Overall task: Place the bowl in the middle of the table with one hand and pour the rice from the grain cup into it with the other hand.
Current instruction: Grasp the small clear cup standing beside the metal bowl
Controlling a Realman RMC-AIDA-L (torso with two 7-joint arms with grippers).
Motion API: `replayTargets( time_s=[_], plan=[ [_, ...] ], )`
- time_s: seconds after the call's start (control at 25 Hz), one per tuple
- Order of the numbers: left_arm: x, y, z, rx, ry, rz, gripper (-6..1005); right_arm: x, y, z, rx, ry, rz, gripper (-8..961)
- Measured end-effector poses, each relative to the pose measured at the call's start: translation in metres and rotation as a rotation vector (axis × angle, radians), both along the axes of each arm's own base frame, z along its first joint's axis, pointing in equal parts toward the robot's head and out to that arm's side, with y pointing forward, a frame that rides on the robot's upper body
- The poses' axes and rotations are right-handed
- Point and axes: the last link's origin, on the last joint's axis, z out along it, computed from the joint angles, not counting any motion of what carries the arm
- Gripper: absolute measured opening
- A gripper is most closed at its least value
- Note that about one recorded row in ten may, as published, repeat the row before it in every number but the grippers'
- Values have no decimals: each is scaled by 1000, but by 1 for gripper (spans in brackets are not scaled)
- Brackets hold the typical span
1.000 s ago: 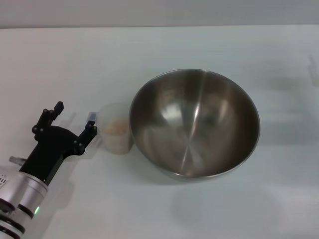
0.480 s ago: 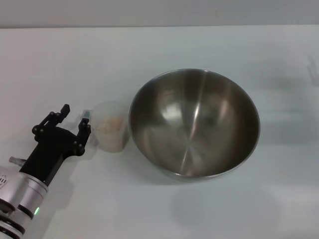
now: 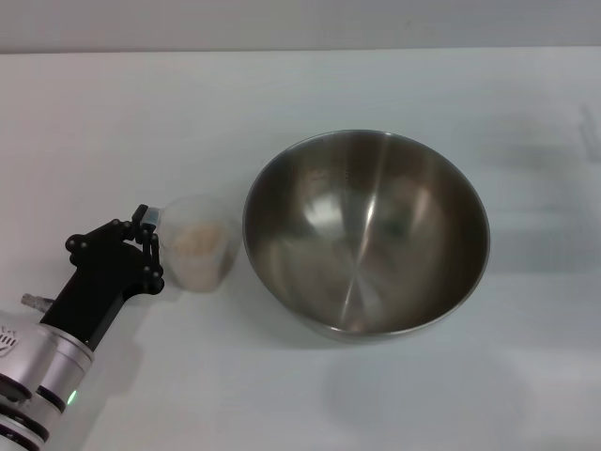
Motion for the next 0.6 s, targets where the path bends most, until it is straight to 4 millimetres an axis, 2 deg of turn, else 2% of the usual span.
replayTargets(
  time_s=[0.24,0.44,0.6],
  plan=[
    [3,2,0,6,-9,-7,35,0,0,0,0,0,0,494],
    [13,11,6,70,39,-64,30,0,0,0,0,0,0,494],
    [29,29,15,167,95,-131,30,0,0,0,1,0,3,494]
  ],
)
